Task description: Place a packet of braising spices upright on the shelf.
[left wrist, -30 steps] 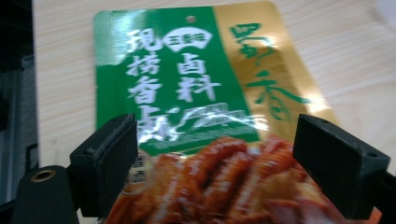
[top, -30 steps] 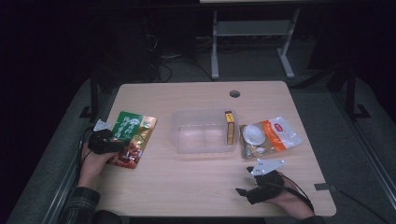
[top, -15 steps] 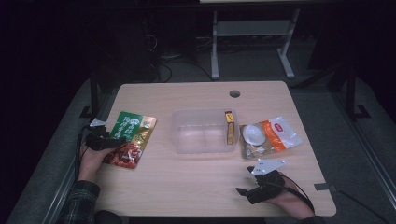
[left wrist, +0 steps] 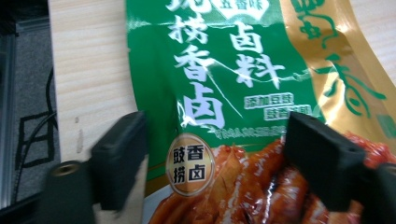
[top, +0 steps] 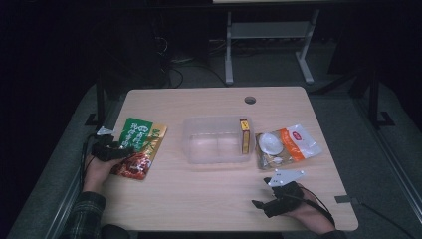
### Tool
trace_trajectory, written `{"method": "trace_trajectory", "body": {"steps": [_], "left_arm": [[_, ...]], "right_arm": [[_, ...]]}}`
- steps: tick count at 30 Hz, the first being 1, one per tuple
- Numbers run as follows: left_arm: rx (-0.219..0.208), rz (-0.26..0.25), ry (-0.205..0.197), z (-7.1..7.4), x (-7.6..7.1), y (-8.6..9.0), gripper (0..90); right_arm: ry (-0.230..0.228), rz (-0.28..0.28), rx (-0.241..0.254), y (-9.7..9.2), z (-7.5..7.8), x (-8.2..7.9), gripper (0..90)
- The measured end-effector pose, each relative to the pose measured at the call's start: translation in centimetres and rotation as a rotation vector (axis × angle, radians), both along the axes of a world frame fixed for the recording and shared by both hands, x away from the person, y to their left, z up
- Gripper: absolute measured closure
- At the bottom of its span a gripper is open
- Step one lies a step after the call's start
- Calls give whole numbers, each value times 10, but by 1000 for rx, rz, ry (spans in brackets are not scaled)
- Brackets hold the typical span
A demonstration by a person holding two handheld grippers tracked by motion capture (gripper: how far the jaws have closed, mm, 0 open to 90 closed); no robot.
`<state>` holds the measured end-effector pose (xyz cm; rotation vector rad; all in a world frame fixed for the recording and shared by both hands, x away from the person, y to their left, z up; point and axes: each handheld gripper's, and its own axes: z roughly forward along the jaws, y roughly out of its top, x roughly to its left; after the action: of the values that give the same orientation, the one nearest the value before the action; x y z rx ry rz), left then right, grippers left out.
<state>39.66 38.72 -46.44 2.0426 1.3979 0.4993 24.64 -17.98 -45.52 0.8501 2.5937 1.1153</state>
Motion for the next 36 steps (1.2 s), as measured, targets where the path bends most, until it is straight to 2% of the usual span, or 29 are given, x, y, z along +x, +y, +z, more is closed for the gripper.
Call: {"method": "trace_trajectory", "body": {"steps": [2, 7, 10, 14, 21, 25, 28, 29, 32, 36], "left_arm": [[17, -15, -3, 1, -1, -2, 330], [32, 0, 6, 4, -1, -4, 515], [24, 7, 3, 4, -1, -2, 649], [21, 1, -5, 4, -1, -2, 781], [44, 9, -10, 6, -1, -5, 874], [19, 9, -5, 7, -2, -3, 894], [-18, 3, -8, 9, -3, -1, 898], [-39, 3, -12, 11, -4, 0, 898], [-66, -10, -30, 18, -7, 1, 898], [-89, -37, -68, 28, -14, 0, 898]], "right_arm": [[-1, 2, 1, 0, 0, 0, 146], [0, 0, 0, -1, 0, 0, 146], [0, 2, 0, 0, 0, 0, 146], [1, 4, -3, 1, -1, 1, 146], [1, 4, -2, 0, 0, 1, 146], [2, -1, 0, 0, 0, 1, 146], [-3, 0, 0, -1, 0, 1, 146], [-3, -1, 0, -1, 0, 1, 146], [-2, -4, 1, -2, 0, 2, 146], [-3, -3, 1, -2, 0, 1, 146]]}}
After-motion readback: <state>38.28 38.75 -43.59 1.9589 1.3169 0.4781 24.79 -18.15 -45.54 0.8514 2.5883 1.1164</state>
